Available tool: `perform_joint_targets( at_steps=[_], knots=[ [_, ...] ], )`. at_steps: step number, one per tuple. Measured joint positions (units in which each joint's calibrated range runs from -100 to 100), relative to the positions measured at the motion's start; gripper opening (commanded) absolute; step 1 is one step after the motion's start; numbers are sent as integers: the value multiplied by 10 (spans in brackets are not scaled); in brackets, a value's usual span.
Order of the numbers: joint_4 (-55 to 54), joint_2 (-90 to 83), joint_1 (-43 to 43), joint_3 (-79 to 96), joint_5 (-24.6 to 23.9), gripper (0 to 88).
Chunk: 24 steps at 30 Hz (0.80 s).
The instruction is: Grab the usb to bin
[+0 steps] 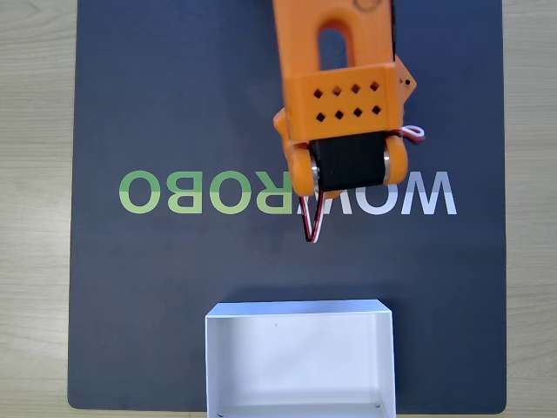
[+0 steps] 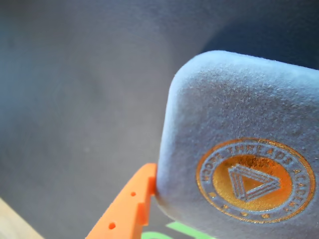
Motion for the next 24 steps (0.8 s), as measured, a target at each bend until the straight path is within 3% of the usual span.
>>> perform_joint_targets(
  at_steps=[14, 24],
  knots=[
    [-18, -3, 12, -129, 1, 9],
    [-55, -130, 10, -152, 2, 9]
  ],
)
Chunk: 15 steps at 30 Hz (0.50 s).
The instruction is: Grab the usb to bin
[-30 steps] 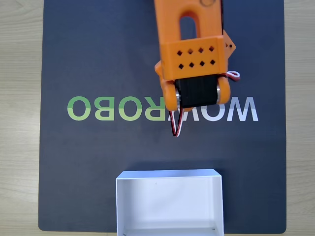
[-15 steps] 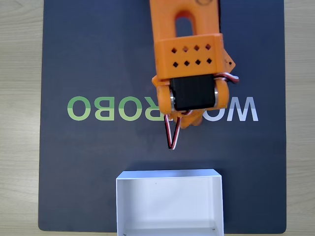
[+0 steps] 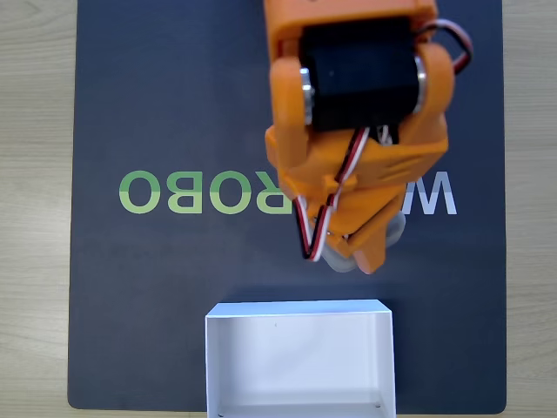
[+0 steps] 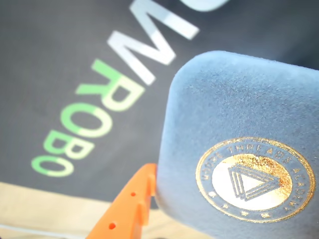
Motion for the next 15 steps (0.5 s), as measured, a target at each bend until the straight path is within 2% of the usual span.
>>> perform_joint_targets(
  at_steps=[8, 15],
  knots=[
    [-67, -151, 16, 0, -3, 9],
    [-78, -253, 29, 3, -3, 9]
  ],
)
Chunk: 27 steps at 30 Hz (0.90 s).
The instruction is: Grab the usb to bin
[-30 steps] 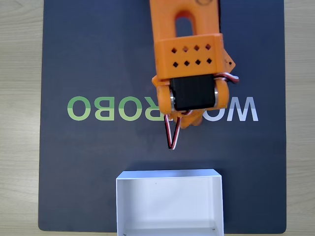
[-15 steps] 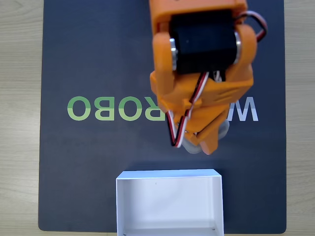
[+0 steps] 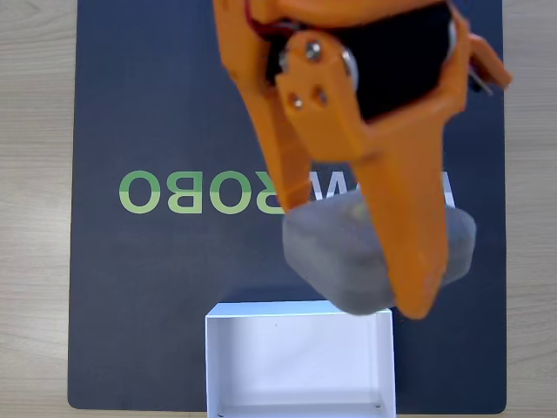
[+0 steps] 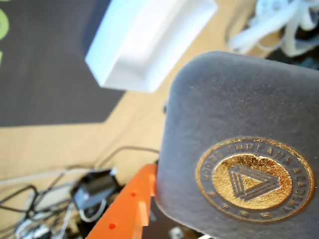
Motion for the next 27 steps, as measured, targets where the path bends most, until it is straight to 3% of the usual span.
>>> perform_joint_targets(
  at_steps=[16, 27],
  knots=[
    [-129, -143, 30, 207, -7, 9],
    [-284, 22, 33, 204, -34, 9]
  ],
)
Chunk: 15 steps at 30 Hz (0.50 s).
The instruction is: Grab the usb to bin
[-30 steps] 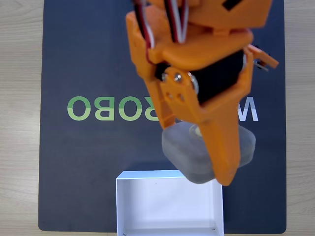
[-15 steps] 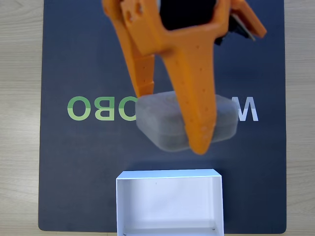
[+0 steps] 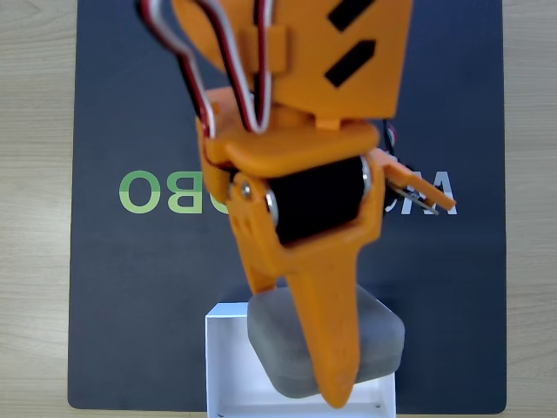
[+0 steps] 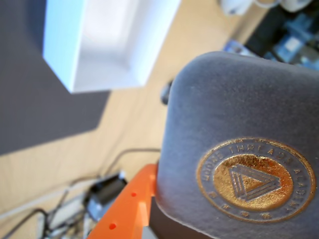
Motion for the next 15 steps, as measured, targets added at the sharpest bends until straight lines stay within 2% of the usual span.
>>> perform_joint_targets(
  at_steps=[7, 15],
  knots=[
    [31, 195, -1, -140, -64, 9],
    [98, 367, -1, -314, -85, 9]
  ],
)
